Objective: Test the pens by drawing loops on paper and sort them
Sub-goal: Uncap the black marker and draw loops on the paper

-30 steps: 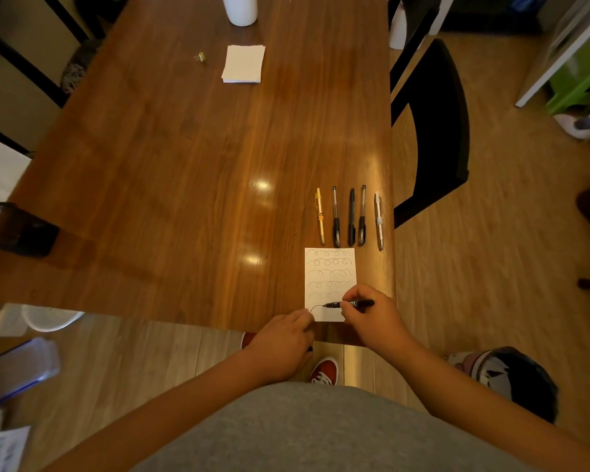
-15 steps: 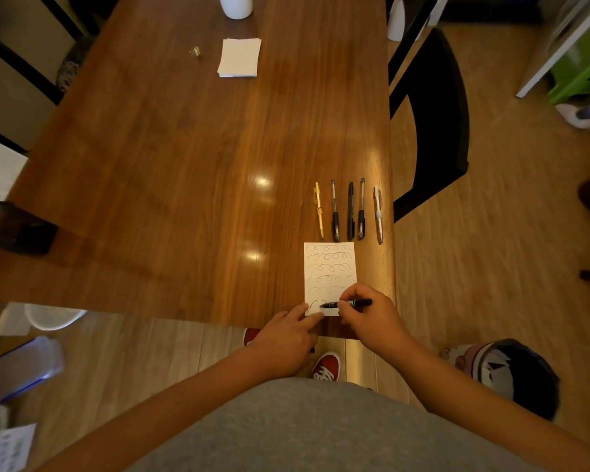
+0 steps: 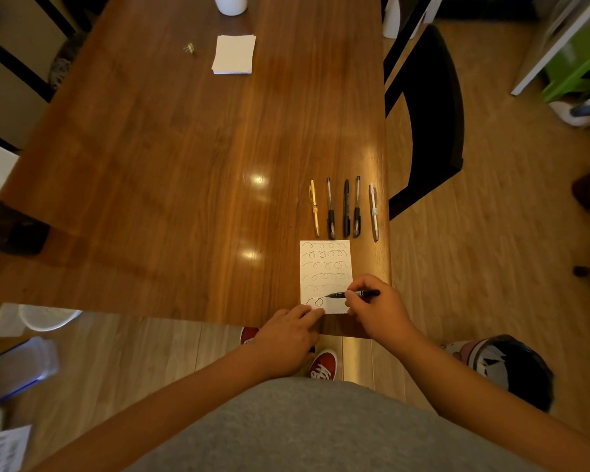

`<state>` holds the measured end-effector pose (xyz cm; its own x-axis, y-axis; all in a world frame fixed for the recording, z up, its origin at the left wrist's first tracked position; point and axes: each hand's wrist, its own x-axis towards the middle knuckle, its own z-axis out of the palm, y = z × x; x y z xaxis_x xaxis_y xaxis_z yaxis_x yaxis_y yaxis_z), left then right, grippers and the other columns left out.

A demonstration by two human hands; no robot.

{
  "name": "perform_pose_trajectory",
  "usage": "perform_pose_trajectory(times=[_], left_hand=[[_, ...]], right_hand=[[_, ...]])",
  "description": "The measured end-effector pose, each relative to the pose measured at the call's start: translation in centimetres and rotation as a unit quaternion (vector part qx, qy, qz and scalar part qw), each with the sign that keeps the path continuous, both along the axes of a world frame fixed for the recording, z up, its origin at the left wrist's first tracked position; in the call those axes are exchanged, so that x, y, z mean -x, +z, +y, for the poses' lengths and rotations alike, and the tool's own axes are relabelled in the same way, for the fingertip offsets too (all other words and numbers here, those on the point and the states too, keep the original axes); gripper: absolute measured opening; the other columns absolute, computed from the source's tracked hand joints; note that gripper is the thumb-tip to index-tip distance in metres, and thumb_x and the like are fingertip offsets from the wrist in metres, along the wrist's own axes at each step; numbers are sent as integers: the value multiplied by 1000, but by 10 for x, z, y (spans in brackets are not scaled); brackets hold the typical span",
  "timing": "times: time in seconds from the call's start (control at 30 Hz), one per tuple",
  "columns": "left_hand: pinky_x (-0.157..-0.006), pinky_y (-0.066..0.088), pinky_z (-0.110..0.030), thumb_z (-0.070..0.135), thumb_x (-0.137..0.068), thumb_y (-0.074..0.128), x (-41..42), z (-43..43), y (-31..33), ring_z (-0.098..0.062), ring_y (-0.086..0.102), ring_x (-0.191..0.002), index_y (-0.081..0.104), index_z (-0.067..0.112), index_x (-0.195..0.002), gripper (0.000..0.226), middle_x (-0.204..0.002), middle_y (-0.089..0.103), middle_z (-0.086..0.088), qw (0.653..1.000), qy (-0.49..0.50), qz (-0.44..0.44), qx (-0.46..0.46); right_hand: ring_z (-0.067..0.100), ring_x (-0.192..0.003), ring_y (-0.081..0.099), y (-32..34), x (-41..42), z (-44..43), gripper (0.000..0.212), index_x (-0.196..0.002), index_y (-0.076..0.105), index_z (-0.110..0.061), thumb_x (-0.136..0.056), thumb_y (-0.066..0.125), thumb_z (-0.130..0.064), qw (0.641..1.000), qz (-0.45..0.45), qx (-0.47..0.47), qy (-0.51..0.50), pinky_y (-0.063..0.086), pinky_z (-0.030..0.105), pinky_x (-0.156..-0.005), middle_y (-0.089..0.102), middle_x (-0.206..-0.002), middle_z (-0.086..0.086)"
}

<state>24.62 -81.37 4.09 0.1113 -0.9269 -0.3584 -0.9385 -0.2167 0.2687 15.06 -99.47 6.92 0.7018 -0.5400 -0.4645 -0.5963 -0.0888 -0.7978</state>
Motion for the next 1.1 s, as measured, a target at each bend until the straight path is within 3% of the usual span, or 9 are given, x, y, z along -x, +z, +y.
perform_pose_trajectory(times=[0.2, 0.33, 0.53, 0.7, 0.8, 0.97, 1.1], left_hand=[[-106, 31, -49, 42, -94, 52, 3, -6, 2, -31, 22, -140, 65, 21, -119, 34, -157, 23, -5, 1000, -7, -8, -25], [-110, 28, -44, 41, -93, 53, 5, -9, 2, -28, 26, -140, 65, 16, -117, 36, -152, 32, -10, 1000, -15, -9, 11], [-99, 42, -39, 39, -94, 54, 7, -16, 9, -24, 39, -127, 62, 11, -117, 37, -139, 43, -10, 1000, 12, 11, 17], [-100, 41, -40, 39, -98, 47, 4, -19, 14, -25, 34, -132, 60, 13, -122, 38, -151, 32, -7, 1000, -9, 6, 1], [-99, 39, -42, 42, -97, 47, 6, -20, 14, -27, 32, -133, 64, 17, -118, 37, -155, 26, -4, 1000, -22, -1, -12], [-103, 36, -44, 41, -95, 50, 8, -22, 12, -28, 30, -134, 66, 17, -115, 35, -156, 25, -6, 1000, -24, -2, -7], [-110, 30, -43, 38, -93, 54, 11, -24, 10, -27, 26, -139, 68, 15, -112, 33, -154, 29, -10, 1000, -13, 19, 15]], right_hand=[[22, -80, 66, 2, 8, -6, 8, -90, 63, -26, -93, 62, -19, 1000, -1, 7, -5, 60, 34, -68, 66, -87, 1], [19, -77, 67, 1, 14, -5, 11, -88, 62, -28, -93, 62, -19, 1000, 6, 14, -8, 57, 24, -62, 66, -84, 0], [17, -75, 68, -1, 15, -3, 10, -88, 62, -27, -93, 62, -19, 1000, 5, 7, 4, 61, 29, -66, 67, -82, -1], [15, -74, 68, -1, 7, -1, 8, -89, 63, -28, -93, 62, -21, 1000, 3, 7, 17, 58, 25, -64, 67, -83, -3], [17, -78, 68, -1, 4, -3, 6, -91, 62, -27, -93, 62, -22, 1000, 7, 8, 15, 60, 29, -68, 67, -88, -3], [18, -76, 68, 0, 5, -12, 7, -90, 62, -27, -93, 62, -21, 1000, 15, 17, 2, 61, 33, -70, 68, -85, -1], [18, -78, 68, 2, 11, -18, 9, -87, 63, -26, -94, 62, -20, 1000, 18, 15, -18, 59, 28, -64, 68, -82, -1]])
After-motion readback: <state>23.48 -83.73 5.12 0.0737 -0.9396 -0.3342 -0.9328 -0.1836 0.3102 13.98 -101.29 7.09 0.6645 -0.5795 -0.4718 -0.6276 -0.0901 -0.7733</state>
